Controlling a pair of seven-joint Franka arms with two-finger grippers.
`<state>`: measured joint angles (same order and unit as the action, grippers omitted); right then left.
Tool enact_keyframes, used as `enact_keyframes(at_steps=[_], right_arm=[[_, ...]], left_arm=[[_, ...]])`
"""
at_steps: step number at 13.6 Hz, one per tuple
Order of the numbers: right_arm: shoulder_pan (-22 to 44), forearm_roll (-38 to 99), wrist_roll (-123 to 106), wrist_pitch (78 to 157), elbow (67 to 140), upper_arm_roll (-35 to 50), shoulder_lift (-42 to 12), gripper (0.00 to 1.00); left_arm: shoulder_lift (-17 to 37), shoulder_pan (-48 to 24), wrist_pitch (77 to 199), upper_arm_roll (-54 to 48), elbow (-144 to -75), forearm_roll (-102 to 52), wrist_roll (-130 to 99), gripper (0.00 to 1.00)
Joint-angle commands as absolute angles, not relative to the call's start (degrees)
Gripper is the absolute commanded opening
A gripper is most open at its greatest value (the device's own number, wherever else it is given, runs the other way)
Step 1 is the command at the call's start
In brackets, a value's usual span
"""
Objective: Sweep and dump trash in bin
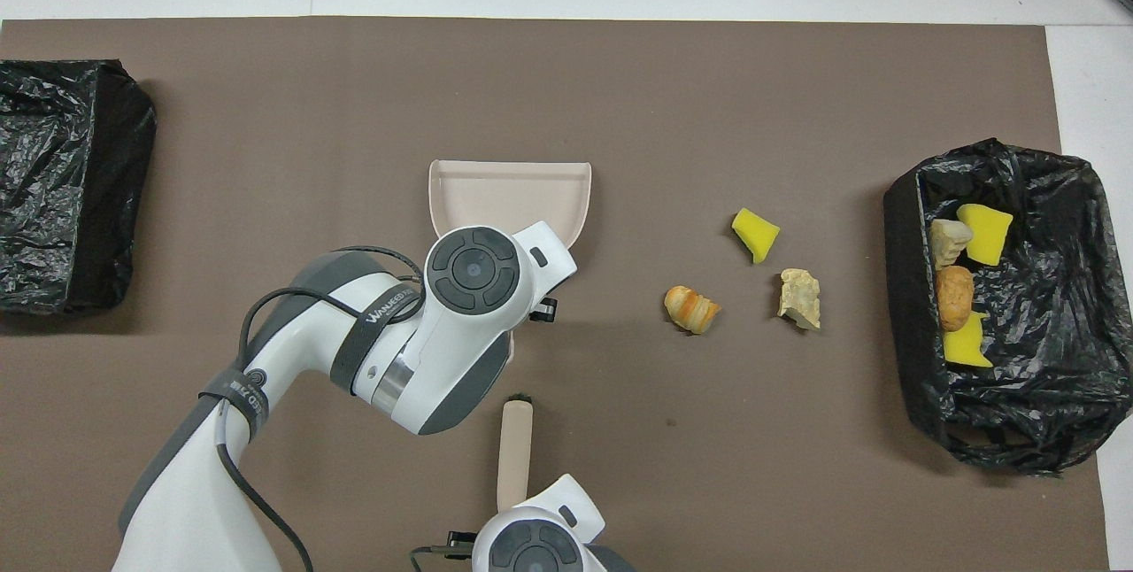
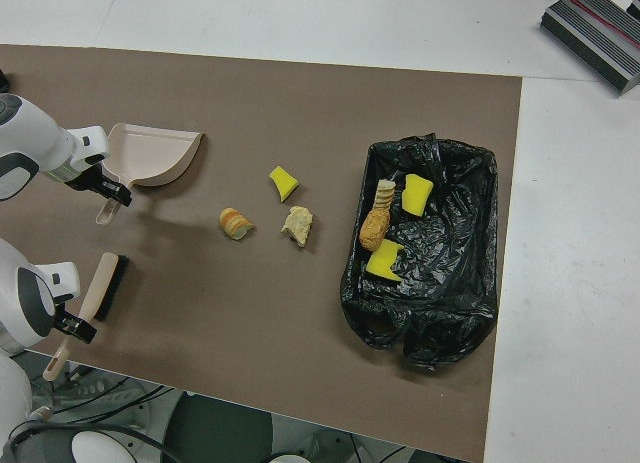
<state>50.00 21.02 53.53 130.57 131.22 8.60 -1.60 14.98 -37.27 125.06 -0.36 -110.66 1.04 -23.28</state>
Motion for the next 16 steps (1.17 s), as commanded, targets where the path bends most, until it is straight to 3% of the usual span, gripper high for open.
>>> enact_keyframes(at_steps=[1, 2, 3, 10, 16], right_arm=[[50.4, 21.2, 54.1, 131.5, 131.6, 8.6, -1.2, 0.26], [50.4, 21.0, 54.1, 131.3, 131.6, 8.5, -1.2, 0.06], [50.3, 21.0, 53.7, 131.1, 131.2, 8.5, -1.5, 0.00], [49.6, 20.3, 53.1, 125.9, 127.2, 8.3, -3.1, 0.00], [48.3, 18.6, 53.1, 119.2, 124.7, 7.8, -1.3, 0.00]], left_arm=[[13.4, -37.5, 125.4, 0.8, -111.4, 3.1, -20.1, 0.00], [13.2, -37.4, 125.0, 1.2, -110.8, 3.7, -16.3, 0.00], [13.1, -36.7, 123.9, 1.8, -110.0, 3.7, -12.9, 0.00], [13.2, -26.5, 120.6, 2.0, -105.2, 4.8, 19.6, 0.00], [13.4, -21.2, 121.6, 1.9, -105.4, 4.3, 49.2, 0.00]])
